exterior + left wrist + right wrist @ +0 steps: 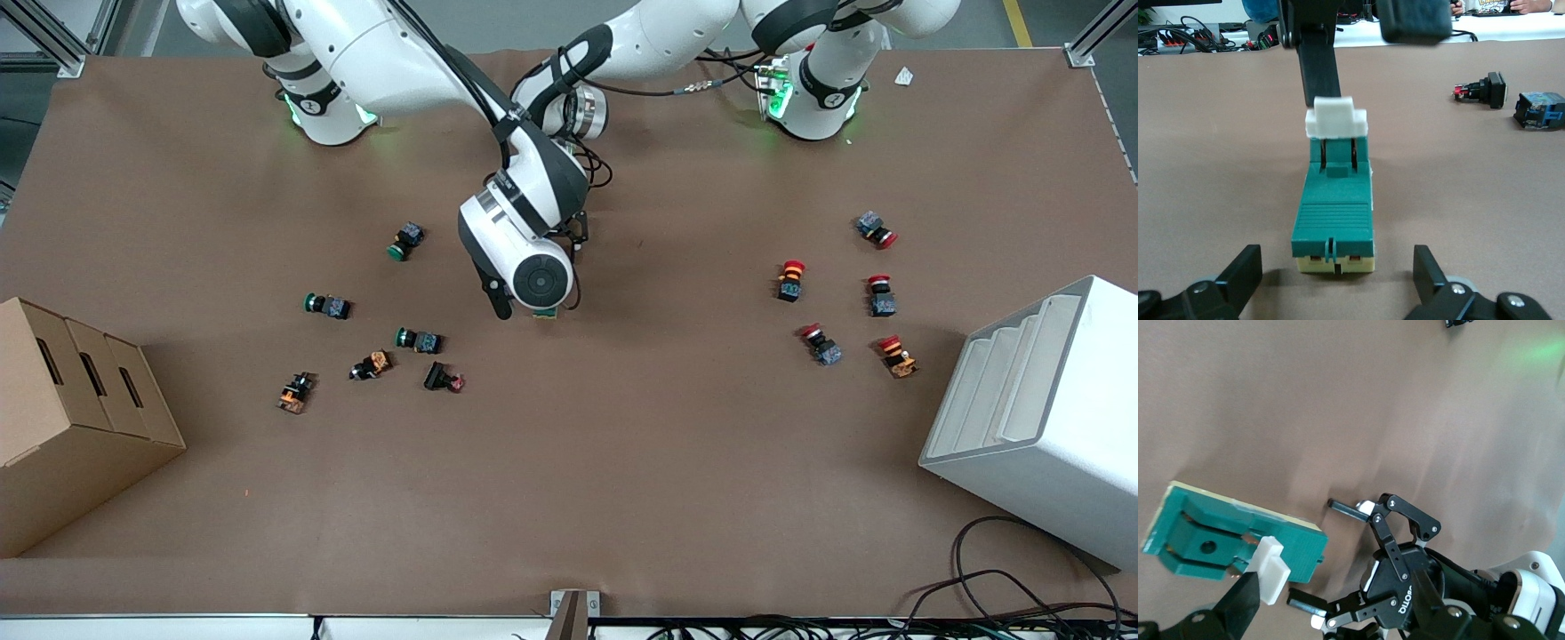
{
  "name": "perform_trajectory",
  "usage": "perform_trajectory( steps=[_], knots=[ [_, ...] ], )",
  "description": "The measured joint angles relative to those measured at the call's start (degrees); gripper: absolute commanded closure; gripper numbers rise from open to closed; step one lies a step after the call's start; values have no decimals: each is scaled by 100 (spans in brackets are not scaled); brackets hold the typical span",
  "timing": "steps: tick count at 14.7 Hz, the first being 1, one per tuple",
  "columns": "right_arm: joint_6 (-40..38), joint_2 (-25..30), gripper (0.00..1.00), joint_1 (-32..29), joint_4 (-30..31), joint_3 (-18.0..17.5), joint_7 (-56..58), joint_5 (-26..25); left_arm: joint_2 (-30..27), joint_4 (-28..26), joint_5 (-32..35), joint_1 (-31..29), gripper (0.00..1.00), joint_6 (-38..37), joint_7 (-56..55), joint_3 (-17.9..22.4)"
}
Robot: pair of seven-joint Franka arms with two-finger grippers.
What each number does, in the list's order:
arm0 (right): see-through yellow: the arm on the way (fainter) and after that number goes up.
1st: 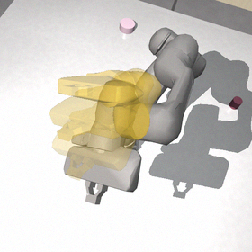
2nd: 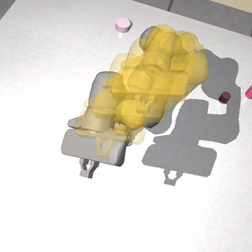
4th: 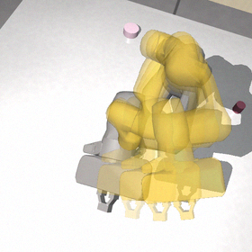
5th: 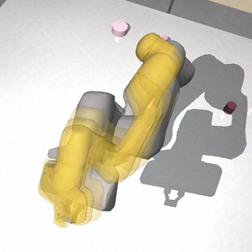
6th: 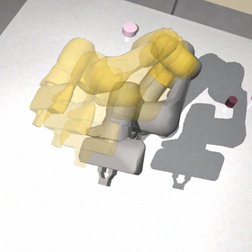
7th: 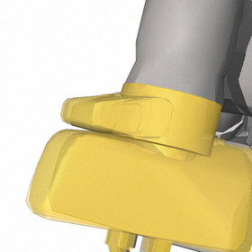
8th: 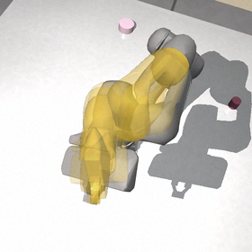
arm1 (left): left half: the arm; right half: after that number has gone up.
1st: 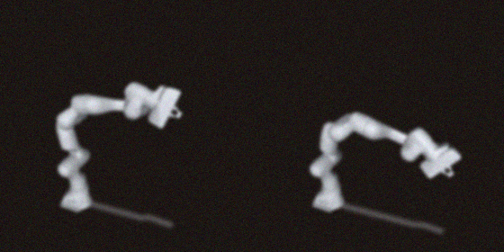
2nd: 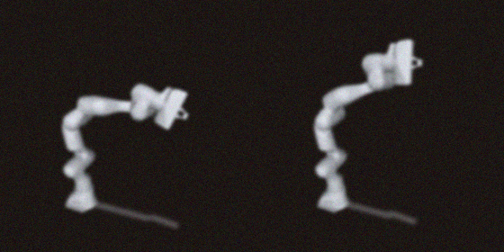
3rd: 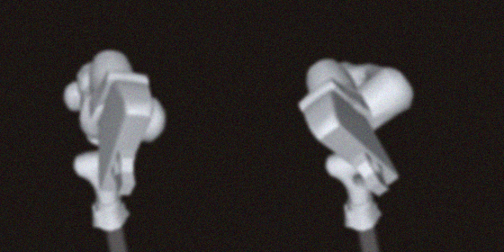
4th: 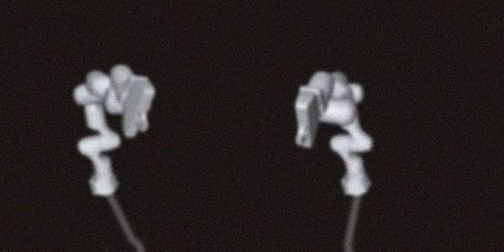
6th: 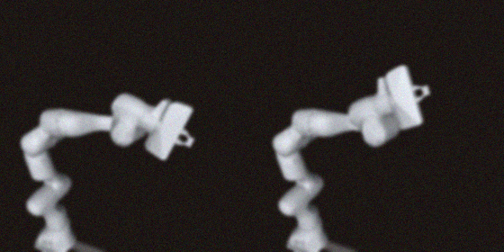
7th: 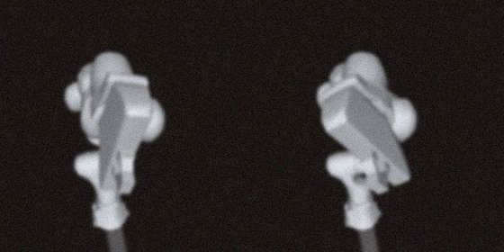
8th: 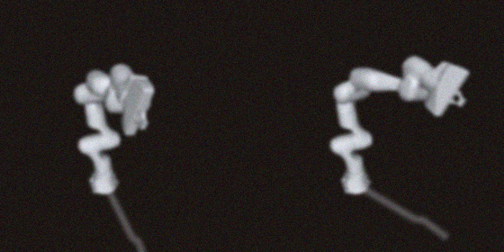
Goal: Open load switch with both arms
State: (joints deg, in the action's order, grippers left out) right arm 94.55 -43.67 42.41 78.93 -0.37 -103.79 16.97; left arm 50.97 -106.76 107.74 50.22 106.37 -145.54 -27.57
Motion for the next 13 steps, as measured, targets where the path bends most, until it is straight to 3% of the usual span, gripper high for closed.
perform_trajectory(
  steps=[13],
  knots=[
    [250, -59, 0, 123, 302, 15, 2, -70, 19, 0, 1, 46, 0, -87, 0, 4]
  ],
)
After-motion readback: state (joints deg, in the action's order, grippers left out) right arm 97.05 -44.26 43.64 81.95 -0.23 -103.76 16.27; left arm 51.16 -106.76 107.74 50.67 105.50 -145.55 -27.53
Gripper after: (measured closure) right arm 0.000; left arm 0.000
